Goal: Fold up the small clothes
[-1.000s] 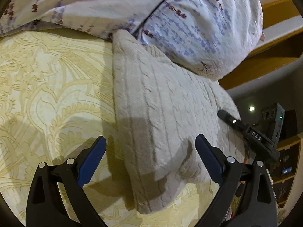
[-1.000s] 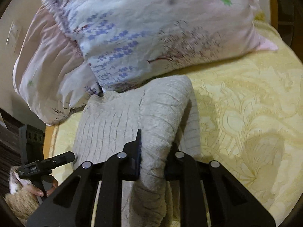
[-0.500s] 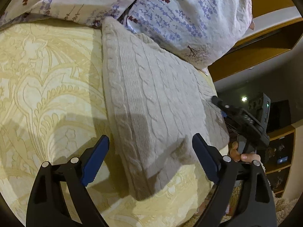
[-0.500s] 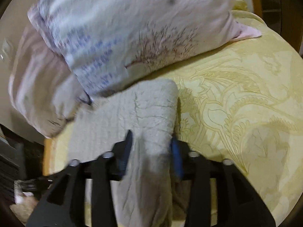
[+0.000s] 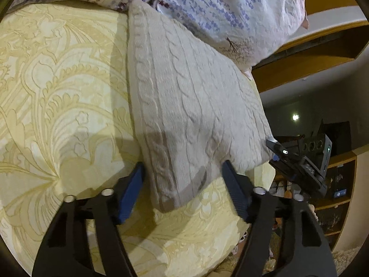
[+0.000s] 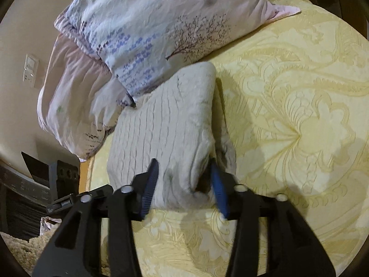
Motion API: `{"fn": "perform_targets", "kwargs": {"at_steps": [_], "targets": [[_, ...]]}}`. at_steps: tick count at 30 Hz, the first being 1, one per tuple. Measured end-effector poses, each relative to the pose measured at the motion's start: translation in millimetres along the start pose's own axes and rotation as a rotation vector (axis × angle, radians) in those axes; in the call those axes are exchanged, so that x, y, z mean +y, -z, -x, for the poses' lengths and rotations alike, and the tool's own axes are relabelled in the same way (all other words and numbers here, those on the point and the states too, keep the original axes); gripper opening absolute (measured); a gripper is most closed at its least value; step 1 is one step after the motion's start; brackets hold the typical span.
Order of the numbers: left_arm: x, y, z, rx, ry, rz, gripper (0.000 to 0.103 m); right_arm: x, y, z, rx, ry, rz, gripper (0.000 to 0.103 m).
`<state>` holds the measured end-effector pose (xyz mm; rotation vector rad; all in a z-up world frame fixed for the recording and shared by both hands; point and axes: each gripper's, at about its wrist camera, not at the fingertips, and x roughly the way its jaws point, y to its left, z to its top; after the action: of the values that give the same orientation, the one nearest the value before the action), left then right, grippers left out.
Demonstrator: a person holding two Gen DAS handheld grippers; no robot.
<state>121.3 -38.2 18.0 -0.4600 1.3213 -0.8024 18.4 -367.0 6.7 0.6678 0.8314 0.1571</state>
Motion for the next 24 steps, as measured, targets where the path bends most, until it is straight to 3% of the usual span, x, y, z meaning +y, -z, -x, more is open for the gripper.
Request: {"fn": "perform_targets", "kwargs": {"at_steps": [2,5,7,13,18,19,21,22,23,24], "targets": [[-1.4,1.6,-1.6,0.006,-0.01,-0.015,0.049,2.9,0.8,2.9,-0.022,0.047,0.028,0.013],[0.5,2.4,1.4,0.003,-0.011,-0.019,0.033,12.0,-1.4,29.2,-0.143,0.034,0.053,0.01],[4.4,2.5,3.8,0.002,0.009,-0.007,0.028,15.9,-2.1,40.8,-0.179,0.05,0.075,0.01],[9.0,5.0,-3.9,0.026,-0.005,-0.007,0.026,-17.5,17.6,8.3,-0.038,0.184,0.007,0.009],[12.3,3.9,-5.8,0.043,0.0,-0.001,0.027,-26.7,18.8,3.2,-0.006,0.14,-0.027,0.01],[11.0,1.7,-5.7,0.043,0.004,-0.002,0.027,-27.0,16.6,5.9,-0.006,0.124,-0.027,0.015],[9.6,-2.3,-0.4,0.031,0.021,-0.004,0.034,-26.0,6.2,16.8,-0.031,0.087,-0.045,0.028],[9.7,-6.9,4.9,0.012,0.034,-0.002,0.038,-26.1,-1.4,21.9,-0.052,0.073,-0.053,0.044],[11.1,-11.1,10.6,-0.009,0.044,0.005,0.057,-27.2,-11.0,25.9,-0.079,0.059,-0.064,0.057],[13.7,-16.5,16.2,-0.036,0.052,0.016,0.074,-28.0,-20.9,26.8,-0.097,0.054,-0.078,0.059]]}}
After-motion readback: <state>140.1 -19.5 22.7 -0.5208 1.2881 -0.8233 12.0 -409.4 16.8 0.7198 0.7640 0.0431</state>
